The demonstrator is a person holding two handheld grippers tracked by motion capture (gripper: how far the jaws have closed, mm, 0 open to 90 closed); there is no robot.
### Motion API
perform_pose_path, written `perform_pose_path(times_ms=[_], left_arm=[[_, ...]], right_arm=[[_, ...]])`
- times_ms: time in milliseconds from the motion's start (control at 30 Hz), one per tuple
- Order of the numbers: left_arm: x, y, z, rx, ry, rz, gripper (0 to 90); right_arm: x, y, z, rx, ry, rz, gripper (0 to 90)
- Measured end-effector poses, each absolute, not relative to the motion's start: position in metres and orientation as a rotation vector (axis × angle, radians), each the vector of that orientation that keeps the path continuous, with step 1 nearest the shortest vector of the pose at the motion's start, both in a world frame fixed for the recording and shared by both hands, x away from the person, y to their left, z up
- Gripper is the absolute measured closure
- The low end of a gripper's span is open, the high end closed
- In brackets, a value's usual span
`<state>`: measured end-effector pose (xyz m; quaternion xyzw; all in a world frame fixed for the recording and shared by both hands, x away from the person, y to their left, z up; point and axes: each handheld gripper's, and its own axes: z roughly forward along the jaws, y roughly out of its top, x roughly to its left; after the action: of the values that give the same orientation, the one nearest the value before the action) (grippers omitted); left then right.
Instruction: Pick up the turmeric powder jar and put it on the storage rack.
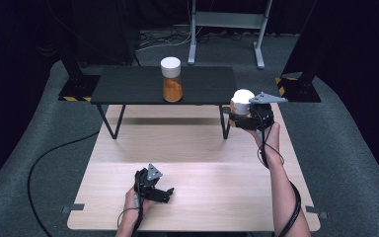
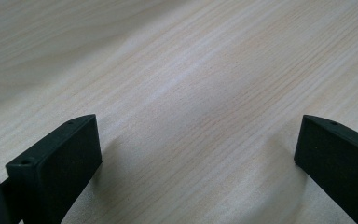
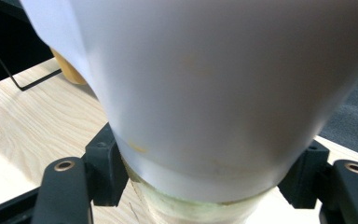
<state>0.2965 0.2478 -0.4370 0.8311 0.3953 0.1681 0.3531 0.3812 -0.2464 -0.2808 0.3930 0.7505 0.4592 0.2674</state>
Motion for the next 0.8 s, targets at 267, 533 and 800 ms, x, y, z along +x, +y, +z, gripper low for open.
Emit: perform_pose_path(times_ms=[267,533,800], left_arm=[[0.296,0.248,-0.437,2.15,1.022,0.435,0.0],[0.296,0.248,-0.437,2.15,1.023,0.434,0.0],[0.296,0.248,-0.437,2.15,1.022,0.435,0.0]], right_arm=[[0.384,-0.245,-0.275,1.052,2.026,1.243,29.6],[0.387,-0.245,-0.269,1.059,2.03,1.249,29.6],[0.388,-0.246,-0.26,1.051,2.016,1.257,29.6]])
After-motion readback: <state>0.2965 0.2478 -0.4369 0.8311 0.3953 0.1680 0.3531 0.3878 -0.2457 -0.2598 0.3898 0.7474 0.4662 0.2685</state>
